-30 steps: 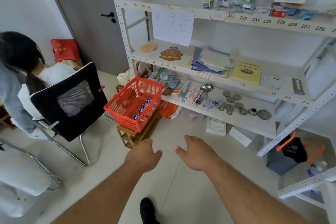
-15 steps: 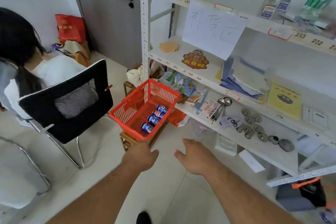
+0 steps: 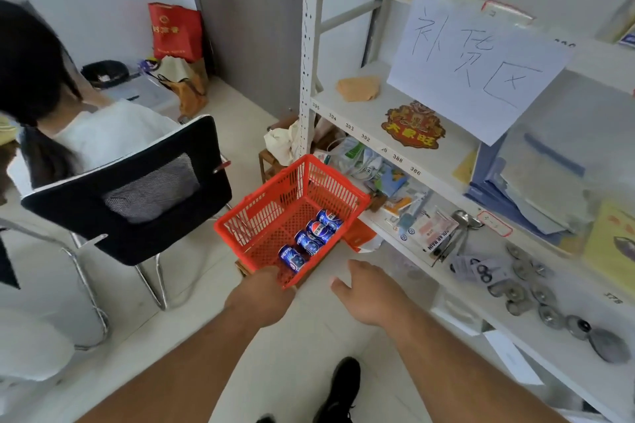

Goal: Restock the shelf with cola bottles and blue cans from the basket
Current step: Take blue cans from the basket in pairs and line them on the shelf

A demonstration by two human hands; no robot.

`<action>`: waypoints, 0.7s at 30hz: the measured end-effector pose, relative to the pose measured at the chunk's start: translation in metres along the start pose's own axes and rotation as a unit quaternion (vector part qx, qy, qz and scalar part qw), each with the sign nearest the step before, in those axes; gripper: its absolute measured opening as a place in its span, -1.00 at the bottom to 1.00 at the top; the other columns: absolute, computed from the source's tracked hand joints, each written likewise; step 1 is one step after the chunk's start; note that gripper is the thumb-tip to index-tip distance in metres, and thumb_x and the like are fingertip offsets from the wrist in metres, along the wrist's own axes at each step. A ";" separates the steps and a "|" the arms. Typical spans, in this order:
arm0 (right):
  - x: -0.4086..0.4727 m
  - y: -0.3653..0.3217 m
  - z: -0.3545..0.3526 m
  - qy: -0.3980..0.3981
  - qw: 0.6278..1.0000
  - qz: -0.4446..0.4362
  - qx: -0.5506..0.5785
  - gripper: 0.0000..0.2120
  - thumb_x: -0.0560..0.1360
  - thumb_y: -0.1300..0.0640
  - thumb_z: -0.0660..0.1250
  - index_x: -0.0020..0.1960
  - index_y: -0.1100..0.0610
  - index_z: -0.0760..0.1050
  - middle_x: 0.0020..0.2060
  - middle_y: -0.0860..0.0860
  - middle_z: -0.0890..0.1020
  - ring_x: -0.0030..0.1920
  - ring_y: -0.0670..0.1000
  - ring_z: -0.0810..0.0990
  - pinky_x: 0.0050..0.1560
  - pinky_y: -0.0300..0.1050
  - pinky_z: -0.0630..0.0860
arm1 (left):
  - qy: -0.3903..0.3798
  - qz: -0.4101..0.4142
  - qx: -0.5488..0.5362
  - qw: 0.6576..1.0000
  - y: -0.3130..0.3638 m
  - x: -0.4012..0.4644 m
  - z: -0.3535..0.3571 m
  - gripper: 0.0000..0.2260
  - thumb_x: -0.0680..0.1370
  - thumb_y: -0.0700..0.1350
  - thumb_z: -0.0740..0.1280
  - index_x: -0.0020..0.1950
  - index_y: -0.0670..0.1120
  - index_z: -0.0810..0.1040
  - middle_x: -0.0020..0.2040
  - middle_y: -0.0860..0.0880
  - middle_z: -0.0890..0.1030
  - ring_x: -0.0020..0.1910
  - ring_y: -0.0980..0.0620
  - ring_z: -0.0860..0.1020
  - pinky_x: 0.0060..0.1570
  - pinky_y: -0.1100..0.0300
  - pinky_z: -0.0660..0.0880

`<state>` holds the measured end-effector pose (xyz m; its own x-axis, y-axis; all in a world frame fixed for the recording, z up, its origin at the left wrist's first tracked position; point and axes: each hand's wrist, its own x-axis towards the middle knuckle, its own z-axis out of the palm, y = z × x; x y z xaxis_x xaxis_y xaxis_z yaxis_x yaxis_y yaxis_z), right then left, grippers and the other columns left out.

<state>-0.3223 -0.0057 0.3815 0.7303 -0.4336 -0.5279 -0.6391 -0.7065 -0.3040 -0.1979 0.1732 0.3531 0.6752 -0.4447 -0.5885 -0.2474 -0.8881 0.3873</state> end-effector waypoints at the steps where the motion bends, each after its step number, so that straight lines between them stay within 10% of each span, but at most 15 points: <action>1: 0.011 0.006 -0.006 -0.005 1.000 -0.006 0.004 -0.38 0.67 -0.25 0.15 0.53 0.18 0.34 0.46 0.14 0.48 0.47 0.16 0.42 0.40 0.06 0.42 | -0.001 -0.007 -0.002 1.000 0.008 0.007 -0.001 -0.52 0.55 0.22 0.26 0.40 0.04 0.51 0.33 -0.03 0.62 0.26 -0.10 0.61 0.23 -0.02 0.60; 21: 0.202 0.003 0.000 -0.095 0.992 -0.039 -0.071 -0.53 0.61 -0.22 0.20 0.37 0.06 0.44 0.22 0.08 0.63 0.28 0.14 0.59 0.24 0.06 0.56 | -0.073 -0.131 -0.190 0.970 0.008 0.180 0.013 -0.65 0.53 0.20 0.30 0.22 0.04 0.54 0.13 -0.07 0.69 0.07 -0.13 0.67 0.13 -0.02 0.64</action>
<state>-0.1766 -0.0950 0.2743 0.7098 -0.2707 -0.6503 -0.5320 -0.8111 -0.2430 -0.0871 0.0847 0.2412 0.5676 -0.2457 -0.7858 0.2122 -0.8785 0.4280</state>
